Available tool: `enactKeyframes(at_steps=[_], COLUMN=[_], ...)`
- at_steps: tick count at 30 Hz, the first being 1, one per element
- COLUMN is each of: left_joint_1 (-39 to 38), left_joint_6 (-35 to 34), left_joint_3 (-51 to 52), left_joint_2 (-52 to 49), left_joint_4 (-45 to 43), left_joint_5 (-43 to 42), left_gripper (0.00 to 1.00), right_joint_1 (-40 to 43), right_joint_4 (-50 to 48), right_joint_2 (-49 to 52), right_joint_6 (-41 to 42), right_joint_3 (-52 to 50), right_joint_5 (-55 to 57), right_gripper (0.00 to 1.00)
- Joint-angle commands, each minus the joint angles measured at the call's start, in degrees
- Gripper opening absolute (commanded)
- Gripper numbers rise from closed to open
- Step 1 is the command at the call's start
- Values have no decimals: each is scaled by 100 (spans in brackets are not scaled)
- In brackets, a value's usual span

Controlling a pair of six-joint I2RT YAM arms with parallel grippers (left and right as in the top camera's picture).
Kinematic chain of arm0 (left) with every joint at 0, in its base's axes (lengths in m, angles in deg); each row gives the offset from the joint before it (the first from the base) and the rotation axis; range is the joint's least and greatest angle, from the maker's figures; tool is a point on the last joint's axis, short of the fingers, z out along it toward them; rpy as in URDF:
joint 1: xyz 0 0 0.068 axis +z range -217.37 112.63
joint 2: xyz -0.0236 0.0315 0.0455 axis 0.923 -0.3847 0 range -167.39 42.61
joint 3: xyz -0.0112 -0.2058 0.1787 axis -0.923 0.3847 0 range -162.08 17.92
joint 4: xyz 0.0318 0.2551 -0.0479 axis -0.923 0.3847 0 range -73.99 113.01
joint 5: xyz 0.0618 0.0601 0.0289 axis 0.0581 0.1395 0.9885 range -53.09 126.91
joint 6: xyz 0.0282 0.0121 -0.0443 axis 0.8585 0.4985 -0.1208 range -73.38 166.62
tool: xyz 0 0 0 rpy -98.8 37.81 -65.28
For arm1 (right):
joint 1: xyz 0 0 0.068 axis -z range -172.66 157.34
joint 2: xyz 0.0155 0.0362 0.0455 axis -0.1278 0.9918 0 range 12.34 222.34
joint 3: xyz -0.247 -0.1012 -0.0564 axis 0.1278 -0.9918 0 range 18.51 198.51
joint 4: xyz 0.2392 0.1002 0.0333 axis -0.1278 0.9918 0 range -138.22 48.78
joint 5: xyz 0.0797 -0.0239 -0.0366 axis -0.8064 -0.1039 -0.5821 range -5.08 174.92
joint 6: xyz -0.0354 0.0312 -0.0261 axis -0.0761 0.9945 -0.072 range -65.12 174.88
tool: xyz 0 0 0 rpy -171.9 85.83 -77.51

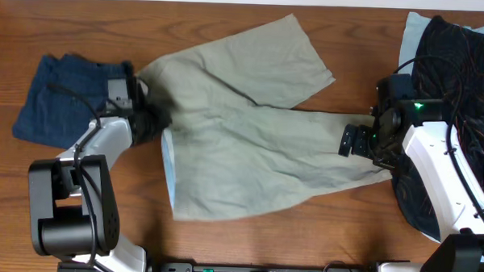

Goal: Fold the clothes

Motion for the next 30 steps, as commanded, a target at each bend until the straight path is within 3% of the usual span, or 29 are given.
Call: enactKeyframes(at_steps=[1, 4, 5, 6, 9, 15, 20, 26, 30], left_joint_1=[-85, -87, -76, -72, -68, -61, -61, -74, -74], left_joint_6=[138, 138, 138, 138, 229, 372, 367, 286, 153], left_joint_3=[-562, -879, -957, -997, -1010, -1010, -1010, -988, -730], left_joint_2=[22, 22, 22, 22, 22, 24, 101, 636, 1309], left_joint_4=[-398, -442, -372, -264, 422, 2712, 4063, 5051, 5139], left_joint_5=[31, 120, 129, 127, 131, 133, 136, 807, 820], left_gripper=[6, 7, 15, 43, 98, 98, 98, 98, 98], right_joint_1=[70, 70, 70, 70, 70, 70, 70, 70, 70], right_joint_4=[-13, -42, -42, -39, -35, 33, 286, 302, 107], right_joint_2=[-94, -92, -92, -92, -92, -92, -92, -92, -92], right_joint_6=[57, 57, 57, 55, 57, 85, 601, 793, 942], right_joint_3=[33, 33, 33, 33, 33, 31, 17, -219, -649], right_joint_5=[42, 42, 42, 42, 37, -317, -549, -914, -1226], right_gripper=[99, 99, 99, 99, 99, 99, 99, 99, 99])
